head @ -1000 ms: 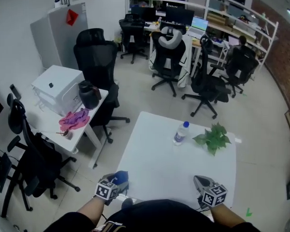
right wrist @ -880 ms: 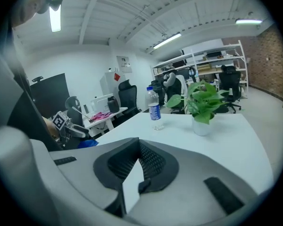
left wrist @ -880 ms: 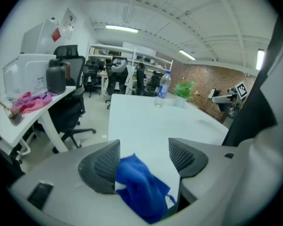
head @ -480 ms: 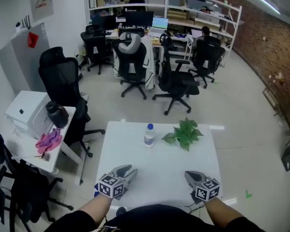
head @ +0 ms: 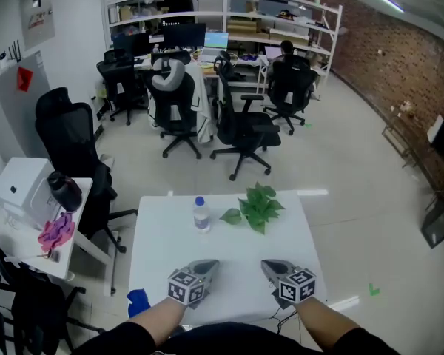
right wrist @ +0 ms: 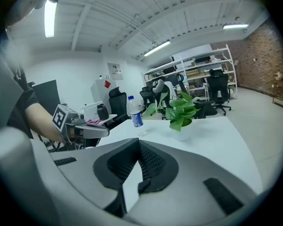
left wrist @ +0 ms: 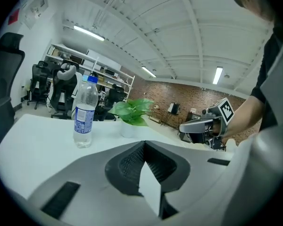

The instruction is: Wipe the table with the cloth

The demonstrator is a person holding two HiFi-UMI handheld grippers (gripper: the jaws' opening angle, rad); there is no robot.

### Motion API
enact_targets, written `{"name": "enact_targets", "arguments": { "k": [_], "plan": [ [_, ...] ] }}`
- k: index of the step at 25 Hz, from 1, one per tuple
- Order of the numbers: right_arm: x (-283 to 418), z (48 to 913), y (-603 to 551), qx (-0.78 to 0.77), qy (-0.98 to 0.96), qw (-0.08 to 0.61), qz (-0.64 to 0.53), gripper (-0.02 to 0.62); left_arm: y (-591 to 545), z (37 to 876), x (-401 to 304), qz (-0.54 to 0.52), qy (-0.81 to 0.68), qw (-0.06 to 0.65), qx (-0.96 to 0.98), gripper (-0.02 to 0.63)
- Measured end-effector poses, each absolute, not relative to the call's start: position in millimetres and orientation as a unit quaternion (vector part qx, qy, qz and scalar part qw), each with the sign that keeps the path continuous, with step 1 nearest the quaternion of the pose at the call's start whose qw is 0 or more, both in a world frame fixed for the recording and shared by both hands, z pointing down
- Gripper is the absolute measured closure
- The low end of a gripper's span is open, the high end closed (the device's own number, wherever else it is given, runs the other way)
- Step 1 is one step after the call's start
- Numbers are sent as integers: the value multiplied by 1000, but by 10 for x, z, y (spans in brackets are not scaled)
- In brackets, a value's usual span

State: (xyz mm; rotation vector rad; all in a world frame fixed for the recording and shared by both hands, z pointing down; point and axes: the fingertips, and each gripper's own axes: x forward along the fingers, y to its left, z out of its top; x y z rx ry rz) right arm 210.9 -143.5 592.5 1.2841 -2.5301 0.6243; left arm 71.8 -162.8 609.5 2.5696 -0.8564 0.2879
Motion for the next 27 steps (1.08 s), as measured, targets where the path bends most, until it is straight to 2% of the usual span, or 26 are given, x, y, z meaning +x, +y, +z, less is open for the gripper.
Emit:
{"name": "enact_targets", "arguments": {
  "k": [27],
  "plan": [
    [1888, 6086, -1512, 413, -872, 150, 213, 586, -1611, 6206, 638, 122, -313, 214, 917, 606]
  ]
}}
